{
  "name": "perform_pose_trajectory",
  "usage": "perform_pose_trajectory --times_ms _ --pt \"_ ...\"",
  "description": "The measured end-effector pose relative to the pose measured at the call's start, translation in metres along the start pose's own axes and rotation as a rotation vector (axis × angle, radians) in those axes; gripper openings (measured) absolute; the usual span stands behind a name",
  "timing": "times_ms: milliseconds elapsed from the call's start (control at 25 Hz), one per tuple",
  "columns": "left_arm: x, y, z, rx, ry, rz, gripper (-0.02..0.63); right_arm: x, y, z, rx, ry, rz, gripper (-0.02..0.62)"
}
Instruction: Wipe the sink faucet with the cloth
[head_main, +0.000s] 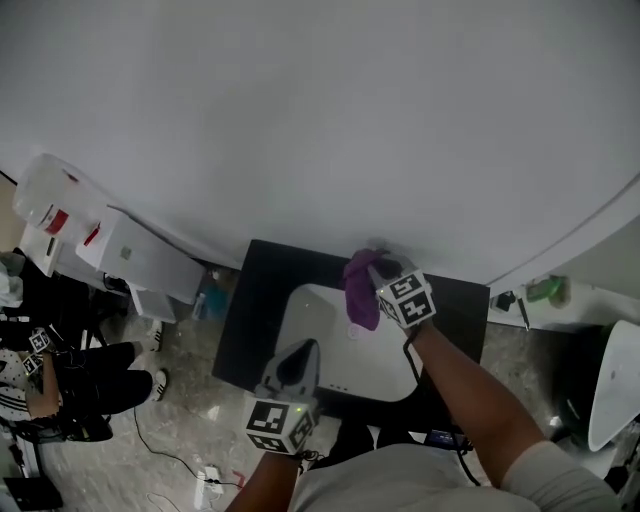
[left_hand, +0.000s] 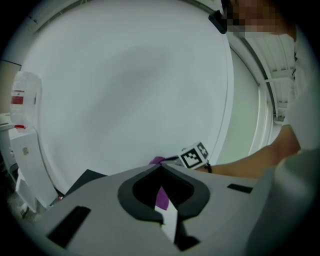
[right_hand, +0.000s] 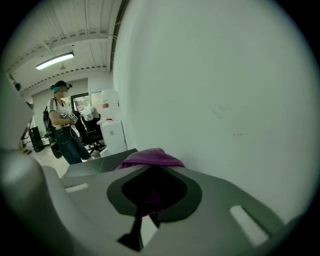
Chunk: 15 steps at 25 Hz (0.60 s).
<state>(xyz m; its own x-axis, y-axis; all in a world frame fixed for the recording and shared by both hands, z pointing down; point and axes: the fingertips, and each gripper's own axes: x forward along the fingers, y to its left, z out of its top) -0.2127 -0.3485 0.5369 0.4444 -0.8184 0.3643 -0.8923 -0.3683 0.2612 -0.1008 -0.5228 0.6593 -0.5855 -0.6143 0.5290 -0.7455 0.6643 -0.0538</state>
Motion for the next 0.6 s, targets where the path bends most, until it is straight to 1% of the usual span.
perform_pose_trajectory --times_ms 80,160,200,280,400,480,600 --pt "-0.001 0.005 -0.001 -0.007 -0.003 0.004 0.006 -0.022 0.036 -0.024 -0.003 -0.011 0.049 0.024" --pt "-0.002 0.01 -0.002 -0.01 -0.004 0.007 0.006 -0.033 0.066 -0.055 -0.005 0.019 0.088 0.025" --pt "-0.003 0.012 -0.002 -0.008 -0.003 0.007 0.006 -0.031 0.072 -0.068 0.0 0.041 0.089 0.025" --pt "-0.003 0.012 -0.001 -0.002 -0.001 0.004 0.006 -0.021 0.061 -0.075 0.015 0.059 0.055 0.025" --pt "-0.003 0.007 0.002 0.008 -0.002 0.001 0.006 0.005 0.024 -0.059 -0.019 0.055 -0.016 0.025" --pt "-0.004 0.004 0.002 0.008 -0.004 0.005 0.006 0.02 0.015 -0.055 -0.039 0.075 -0.012 0.025" --pt "-0.007 0.006 0.002 0.005 -0.009 0.014 0.006 0.017 0.035 -0.062 -0.066 0.082 0.016 0.024"
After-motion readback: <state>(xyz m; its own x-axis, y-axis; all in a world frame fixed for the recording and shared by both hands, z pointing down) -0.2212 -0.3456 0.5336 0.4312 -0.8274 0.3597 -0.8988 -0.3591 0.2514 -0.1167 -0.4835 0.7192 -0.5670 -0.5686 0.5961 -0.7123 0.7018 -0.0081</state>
